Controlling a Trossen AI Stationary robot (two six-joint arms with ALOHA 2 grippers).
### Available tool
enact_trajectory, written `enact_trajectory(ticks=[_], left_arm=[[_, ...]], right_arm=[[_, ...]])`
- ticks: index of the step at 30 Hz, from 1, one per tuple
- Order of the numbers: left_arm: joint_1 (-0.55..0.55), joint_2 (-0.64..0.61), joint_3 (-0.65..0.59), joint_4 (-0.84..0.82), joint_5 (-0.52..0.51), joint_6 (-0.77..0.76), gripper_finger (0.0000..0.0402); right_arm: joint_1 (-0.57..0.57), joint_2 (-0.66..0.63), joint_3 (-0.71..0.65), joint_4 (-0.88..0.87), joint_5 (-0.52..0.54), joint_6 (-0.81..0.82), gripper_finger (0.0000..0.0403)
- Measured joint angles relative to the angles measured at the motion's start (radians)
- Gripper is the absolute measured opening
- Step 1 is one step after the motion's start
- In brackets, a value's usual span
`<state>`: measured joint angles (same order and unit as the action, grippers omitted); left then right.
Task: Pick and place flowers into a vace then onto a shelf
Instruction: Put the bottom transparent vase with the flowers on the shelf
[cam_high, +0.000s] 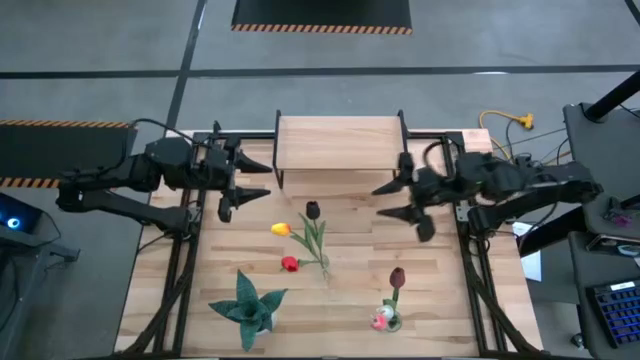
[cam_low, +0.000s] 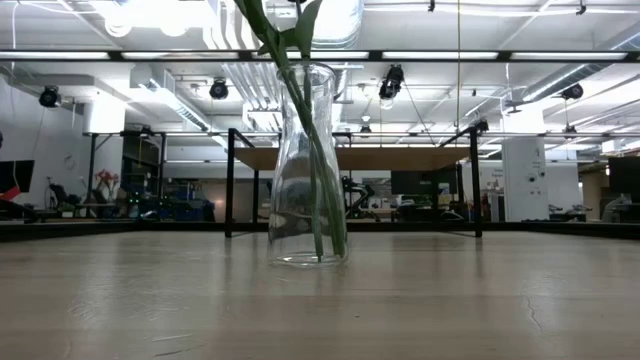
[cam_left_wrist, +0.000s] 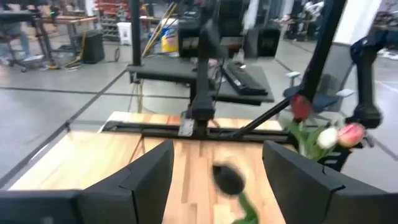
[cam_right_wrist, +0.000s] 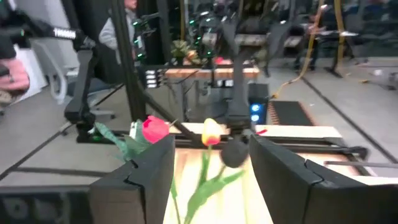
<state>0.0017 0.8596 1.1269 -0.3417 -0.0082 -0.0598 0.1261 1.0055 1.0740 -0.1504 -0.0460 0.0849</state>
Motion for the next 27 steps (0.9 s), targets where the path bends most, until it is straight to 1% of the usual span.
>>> enact_trajectory(ticks=[3,6,11,14,19,27], left_arm=[[0.0,-0.059,-0.114,0.048,-0.021,-0.001,0.0214],[0.0,-0.136,-0.255,0.154,-0.021,-0.028,0.0182],[0.0,-0.278,-0.468,0.352,-0.021,-0.036,0.0127],[-0.001,-0.352,-0.569,0.416,-0.021,-0.064,0.0108],[0.0,-0.437,-0.663,0.46,-0.021,-0.096,0.0103],[0.0,-0.484,-0.748,0.463,-0.021,-0.096,0.0103]], right_arm=[[0.0,-0.069,-0.002,-0.075,0.04,0.009,0.0188],[0.0,-0.114,-0.003,-0.146,0.053,0.017,0.0178],[0.0,-0.128,-0.003,-0.185,0.073,0.025,0.0169],[0.0,-0.114,-0.004,-0.183,0.077,0.02,0.0167],[0.0,-0.06,-0.004,-0.171,0.076,0.014,0.0167],[0.0,0.029,-0.005,-0.22,0.076,0.058,0.0167]])
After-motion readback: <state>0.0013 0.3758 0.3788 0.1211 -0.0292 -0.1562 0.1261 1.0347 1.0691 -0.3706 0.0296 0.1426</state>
